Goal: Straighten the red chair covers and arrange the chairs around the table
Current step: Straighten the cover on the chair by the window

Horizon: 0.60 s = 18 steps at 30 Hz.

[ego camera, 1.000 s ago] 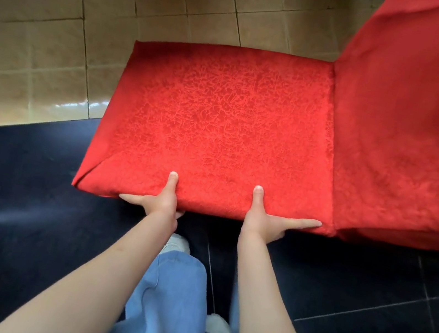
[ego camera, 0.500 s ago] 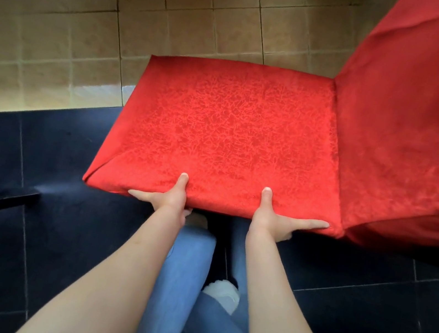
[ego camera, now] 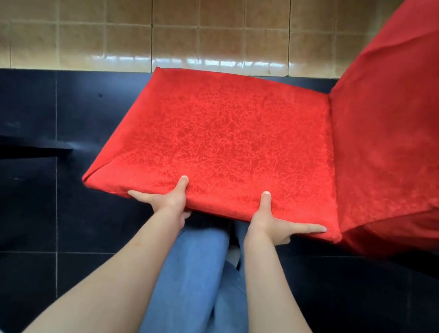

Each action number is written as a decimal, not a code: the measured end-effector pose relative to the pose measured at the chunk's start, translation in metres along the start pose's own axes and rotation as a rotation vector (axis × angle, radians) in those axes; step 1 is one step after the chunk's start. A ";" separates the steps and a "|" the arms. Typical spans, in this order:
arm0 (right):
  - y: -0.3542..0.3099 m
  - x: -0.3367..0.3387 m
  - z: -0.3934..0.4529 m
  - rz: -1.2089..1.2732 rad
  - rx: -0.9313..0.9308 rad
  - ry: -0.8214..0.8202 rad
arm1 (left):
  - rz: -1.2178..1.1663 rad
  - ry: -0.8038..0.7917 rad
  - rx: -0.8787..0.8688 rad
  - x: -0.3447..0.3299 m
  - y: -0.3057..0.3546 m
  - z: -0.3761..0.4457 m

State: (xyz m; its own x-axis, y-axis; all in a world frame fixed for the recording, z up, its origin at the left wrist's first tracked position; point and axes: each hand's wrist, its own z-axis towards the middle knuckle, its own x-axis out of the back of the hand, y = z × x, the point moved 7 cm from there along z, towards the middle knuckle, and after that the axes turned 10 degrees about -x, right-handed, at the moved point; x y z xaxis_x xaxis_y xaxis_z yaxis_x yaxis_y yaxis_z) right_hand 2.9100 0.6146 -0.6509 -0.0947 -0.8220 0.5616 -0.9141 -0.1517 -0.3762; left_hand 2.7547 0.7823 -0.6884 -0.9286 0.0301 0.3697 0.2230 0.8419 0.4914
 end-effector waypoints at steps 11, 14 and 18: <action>0.062 0.067 -0.040 -0.164 -0.030 0.039 | 0.093 0.127 0.107 0.105 -0.051 -0.041; 0.080 0.069 -0.055 -0.183 -0.049 0.040 | 0.107 0.113 0.091 0.128 -0.048 -0.036; 0.104 0.072 -0.072 -0.200 -0.083 0.060 | 0.136 0.096 0.085 0.155 -0.044 -0.027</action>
State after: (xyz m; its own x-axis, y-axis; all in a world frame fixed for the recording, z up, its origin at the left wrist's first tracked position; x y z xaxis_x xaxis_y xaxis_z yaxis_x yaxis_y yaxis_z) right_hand 2.7794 0.5791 -0.5962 0.0707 -0.7455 0.6627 -0.9460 -0.2608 -0.1925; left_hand 2.6090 0.7348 -0.6313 -0.8580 0.0985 0.5041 0.3148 0.8763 0.3647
